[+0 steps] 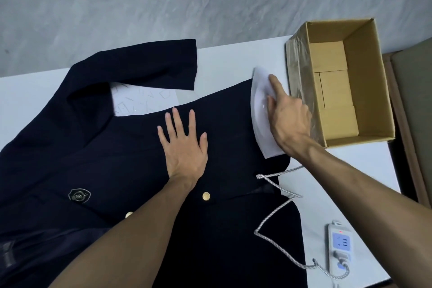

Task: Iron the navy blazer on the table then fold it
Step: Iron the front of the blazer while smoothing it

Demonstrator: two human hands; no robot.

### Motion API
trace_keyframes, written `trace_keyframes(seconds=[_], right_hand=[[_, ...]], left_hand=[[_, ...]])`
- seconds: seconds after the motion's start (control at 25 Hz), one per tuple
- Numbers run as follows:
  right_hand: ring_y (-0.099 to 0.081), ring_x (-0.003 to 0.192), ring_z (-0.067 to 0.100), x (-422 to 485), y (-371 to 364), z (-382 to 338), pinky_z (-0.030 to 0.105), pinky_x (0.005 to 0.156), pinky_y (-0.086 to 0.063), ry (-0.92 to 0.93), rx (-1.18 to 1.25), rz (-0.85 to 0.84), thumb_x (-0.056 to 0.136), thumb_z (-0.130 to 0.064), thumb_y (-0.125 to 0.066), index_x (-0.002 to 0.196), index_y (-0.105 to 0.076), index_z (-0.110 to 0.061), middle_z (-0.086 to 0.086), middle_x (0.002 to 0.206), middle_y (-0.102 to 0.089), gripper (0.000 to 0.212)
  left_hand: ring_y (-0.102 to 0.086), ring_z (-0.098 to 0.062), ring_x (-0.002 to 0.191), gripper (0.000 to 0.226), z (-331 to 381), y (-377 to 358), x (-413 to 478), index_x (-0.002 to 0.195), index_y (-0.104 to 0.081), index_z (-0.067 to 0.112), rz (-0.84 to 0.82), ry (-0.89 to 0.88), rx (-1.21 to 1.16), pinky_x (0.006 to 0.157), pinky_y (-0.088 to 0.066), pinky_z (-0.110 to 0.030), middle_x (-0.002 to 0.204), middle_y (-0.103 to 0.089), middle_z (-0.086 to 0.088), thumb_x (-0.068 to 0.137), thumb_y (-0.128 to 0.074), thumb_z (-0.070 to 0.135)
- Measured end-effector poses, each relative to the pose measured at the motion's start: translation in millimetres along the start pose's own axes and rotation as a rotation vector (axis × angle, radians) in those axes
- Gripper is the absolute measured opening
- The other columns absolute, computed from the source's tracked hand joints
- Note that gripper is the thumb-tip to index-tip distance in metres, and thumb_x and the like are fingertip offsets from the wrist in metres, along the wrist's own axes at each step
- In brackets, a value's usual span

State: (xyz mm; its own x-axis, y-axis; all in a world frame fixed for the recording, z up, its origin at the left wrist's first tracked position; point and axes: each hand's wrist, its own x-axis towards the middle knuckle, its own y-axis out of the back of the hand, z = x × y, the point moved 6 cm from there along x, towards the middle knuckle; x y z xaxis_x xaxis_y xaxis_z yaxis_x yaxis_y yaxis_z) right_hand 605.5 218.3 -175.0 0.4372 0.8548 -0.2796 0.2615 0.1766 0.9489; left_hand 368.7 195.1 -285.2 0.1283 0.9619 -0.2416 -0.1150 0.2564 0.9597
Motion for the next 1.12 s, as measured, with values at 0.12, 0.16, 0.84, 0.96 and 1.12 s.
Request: trace_keyframes(seconds=[0.12, 0.16, 0.84, 0.96, 1.12], right_hand=[[-0.041, 0.061, 0.028, -27.5, -12.0, -33.6, 0.036, 0.061, -0.031, 0.147, -0.009, -0.047, 0.104, -0.026, -0.035, 0.152, -0.018, -0.04, 0.002, 0.067, -0.042, 0.052], [-0.041, 0.059, 0.027, -37.8, -20.2, -45.1, 0.036, 0.06, -0.03, 0.187, -0.036, -0.08, 0.104, -0.025, -0.035, 0.152, -0.016, -0.041, 0.001, 0.066, -0.04, 0.054], [-0.057, 0.079, 0.041, -67.3, -10.5, -19.4, 0.039, 0.065, -0.034, 0.108, 0.115, -0.073, 0.098, -0.027, -0.043, 0.152, -0.024, -0.033, 0.018, 0.084, -0.062, 0.058], [-0.058, 0.079, 0.038, -129.0, -35.6, -34.0, 0.037, 0.066, -0.035, 0.089, 0.184, -0.213, 0.095, -0.022, -0.045, 0.153, -0.015, -0.029, 0.013, 0.086, -0.062, 0.066], [-0.055, 0.069, 0.027, -174.2, -67.7, -47.2, 0.038, 0.067, -0.045, 0.061, 0.168, -0.219, 0.1, -0.022, -0.038, 0.154, -0.007, -0.031, 0.005, 0.085, -0.054, 0.063]], left_hand=[[0.004, -0.034, 0.153, 0.06, -0.8, 1.4, 0.4, 0.158, -0.001, 0.022, 0.008, 0.001, -0.003, 0.122, -0.005, -0.057, 0.165, 0.0, -0.019, 0.104, -0.017, 0.044], [0.004, -0.033, 0.153, 0.06, -1.2, 1.5, -0.1, 0.158, -0.001, 0.022, 0.007, -0.002, -0.007, 0.122, -0.006, -0.056, 0.165, 0.001, -0.018, 0.104, -0.017, 0.043], [0.002, -0.031, 0.153, 0.058, -1.4, 3.2, 0.1, 0.158, -0.006, 0.023, 0.014, -0.017, -0.045, 0.122, -0.001, -0.052, 0.165, -0.003, -0.016, 0.104, -0.017, 0.04], [-0.002, -0.024, 0.153, 0.056, -9.0, 14.2, -6.6, 0.157, -0.017, 0.014, 0.034, -0.071, -0.299, 0.124, 0.0, -0.046, 0.165, -0.009, -0.013, 0.104, -0.031, 0.025], [-0.009, -0.023, 0.153, 0.051, -22.4, 27.0, -41.5, 0.154, -0.026, 0.009, 0.116, -0.042, -0.384, 0.125, -0.001, -0.037, 0.164, -0.016, -0.011, 0.105, -0.037, 0.017]])
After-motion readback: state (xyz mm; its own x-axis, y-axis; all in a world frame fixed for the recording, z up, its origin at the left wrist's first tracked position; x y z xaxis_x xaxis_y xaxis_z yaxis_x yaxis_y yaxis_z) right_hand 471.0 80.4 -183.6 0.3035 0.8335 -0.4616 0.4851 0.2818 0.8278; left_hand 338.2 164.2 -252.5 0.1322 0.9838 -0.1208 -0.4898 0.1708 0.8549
